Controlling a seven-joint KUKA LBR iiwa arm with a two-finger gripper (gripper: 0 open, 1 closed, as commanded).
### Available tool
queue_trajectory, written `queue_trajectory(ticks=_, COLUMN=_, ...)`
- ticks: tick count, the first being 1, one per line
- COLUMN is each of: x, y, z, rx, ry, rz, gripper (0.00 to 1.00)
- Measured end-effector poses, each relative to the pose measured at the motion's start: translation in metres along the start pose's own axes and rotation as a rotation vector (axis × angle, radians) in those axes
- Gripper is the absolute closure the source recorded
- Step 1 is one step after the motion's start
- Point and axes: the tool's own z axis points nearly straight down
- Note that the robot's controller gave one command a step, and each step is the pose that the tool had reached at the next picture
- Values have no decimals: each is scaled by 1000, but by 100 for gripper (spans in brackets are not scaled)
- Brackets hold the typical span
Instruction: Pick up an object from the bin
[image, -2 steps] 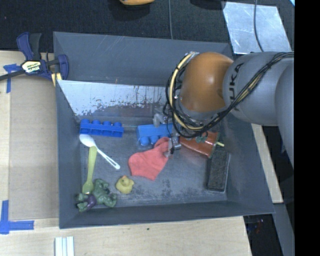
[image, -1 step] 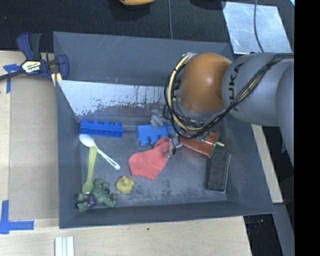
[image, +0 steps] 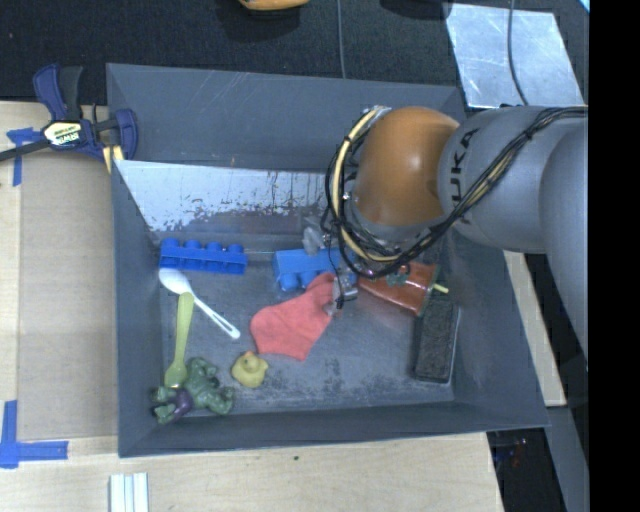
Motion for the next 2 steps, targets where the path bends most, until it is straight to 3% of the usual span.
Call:
queue_trajectory(ticks=1, x=2, y=4, z=5, rx=-1, ry=-4, rz=-156, gripper=100)
queue_trajectory(ticks=2, x=2, y=4, z=5, rx=-1, ry=-4, rz=-155, gripper=100)
